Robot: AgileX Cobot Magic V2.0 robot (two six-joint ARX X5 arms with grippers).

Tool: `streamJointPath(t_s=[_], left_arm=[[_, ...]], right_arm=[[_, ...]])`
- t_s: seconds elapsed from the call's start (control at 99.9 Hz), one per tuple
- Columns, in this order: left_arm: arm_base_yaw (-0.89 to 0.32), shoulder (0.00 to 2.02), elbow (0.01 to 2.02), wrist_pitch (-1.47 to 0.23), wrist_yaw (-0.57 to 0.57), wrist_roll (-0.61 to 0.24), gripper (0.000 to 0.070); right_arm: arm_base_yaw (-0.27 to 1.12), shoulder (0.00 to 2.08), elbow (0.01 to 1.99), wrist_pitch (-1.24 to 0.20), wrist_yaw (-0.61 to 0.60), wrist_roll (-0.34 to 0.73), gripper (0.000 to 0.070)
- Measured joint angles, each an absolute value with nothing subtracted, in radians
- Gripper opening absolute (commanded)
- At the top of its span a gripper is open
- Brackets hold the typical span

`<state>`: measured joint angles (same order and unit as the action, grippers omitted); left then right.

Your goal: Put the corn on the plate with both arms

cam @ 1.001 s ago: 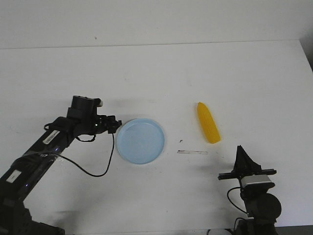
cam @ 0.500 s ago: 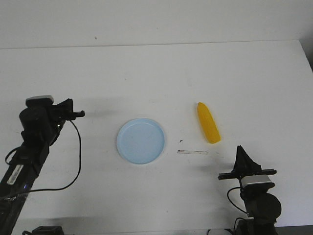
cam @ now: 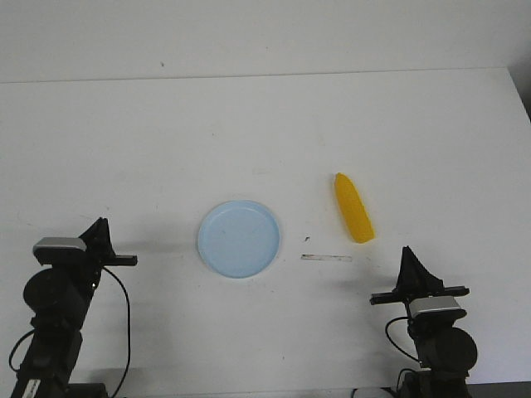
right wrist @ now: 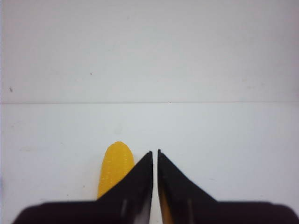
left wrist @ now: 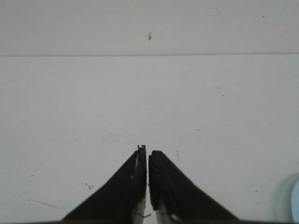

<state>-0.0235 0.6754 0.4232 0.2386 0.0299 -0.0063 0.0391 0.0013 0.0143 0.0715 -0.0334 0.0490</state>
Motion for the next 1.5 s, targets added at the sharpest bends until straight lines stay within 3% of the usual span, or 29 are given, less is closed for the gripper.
streamJointPath(t_s=[0.3,0.571,1.501], left_arm=[[-0.027,0.354,0.346,0.099,0.03,0.002,0.0003],[-0.027,0.205,0.347,0.044,0.029,0.015,0.0002],[-0.027,0.182,0.347,-0.011,0.029,0.043,0.0002]], right_arm=[[0.039,0.001,0.014,0.072,-0.033,0.049,0.0015],[0.039,0.001,0.014,0.072,-0.033,0.049,0.0015],[0.039,0.001,0.014,0.074,-0.027,0.049,0.0015]])
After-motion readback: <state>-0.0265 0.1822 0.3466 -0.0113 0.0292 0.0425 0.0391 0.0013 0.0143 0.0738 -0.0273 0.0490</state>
